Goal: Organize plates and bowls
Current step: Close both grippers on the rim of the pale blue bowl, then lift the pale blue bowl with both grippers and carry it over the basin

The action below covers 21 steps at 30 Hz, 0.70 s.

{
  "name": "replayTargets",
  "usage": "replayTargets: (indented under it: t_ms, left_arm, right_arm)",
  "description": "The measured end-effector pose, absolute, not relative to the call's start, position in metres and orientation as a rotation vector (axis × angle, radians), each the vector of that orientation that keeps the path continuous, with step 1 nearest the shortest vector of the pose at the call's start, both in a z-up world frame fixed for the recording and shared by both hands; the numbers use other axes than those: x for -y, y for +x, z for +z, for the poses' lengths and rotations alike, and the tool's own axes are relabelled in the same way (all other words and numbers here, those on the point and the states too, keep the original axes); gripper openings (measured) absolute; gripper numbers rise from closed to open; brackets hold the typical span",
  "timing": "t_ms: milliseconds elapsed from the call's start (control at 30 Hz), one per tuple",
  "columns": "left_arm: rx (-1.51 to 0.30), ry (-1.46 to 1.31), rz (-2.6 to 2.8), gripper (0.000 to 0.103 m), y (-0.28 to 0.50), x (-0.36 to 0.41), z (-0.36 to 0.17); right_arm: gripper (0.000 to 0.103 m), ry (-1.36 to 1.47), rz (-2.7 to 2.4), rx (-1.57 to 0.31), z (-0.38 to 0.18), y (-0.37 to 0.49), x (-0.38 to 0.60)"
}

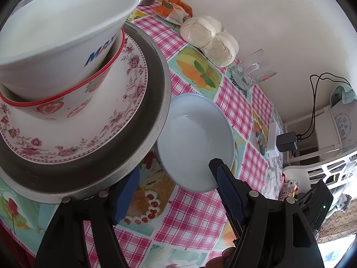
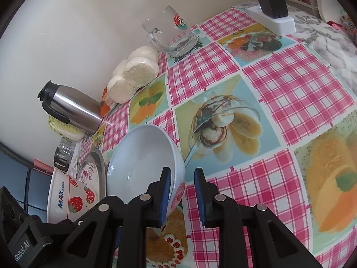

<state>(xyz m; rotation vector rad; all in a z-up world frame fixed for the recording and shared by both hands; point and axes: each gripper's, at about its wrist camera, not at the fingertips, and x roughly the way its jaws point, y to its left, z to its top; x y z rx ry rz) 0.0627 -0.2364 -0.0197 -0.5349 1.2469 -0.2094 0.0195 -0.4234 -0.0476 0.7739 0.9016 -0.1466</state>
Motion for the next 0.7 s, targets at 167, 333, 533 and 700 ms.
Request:
replayTargets:
  t_ms: [167,333,533,700]
  left_arm:
    - [-1.251,-0.537,-0.214,0.072,0.063,0.237,-0.020]
    - [-1.262,-0.533,-0.219,0.072,0.063,0.239,-0.021]
    - [-1.272,-0.510,-0.237,0.072,0.063,0.246,-0.023]
    - [-1.287,-0.491,-0.261,0.064,0.064,0.251,-0.029]
  right_arm:
    - [0.012,0.732,-0.165,-0.914,-0.043,0.021,0.419]
    - [0.011,0.713,-0.184,-0.933,-0.040,0.016,0.425]
    - [0.011,0.688,-0.221,-0.941,-0.034,0.006,0.438]
    - [0.011,0.694,-0.237,-0.940,-0.036,0.004,0.443]
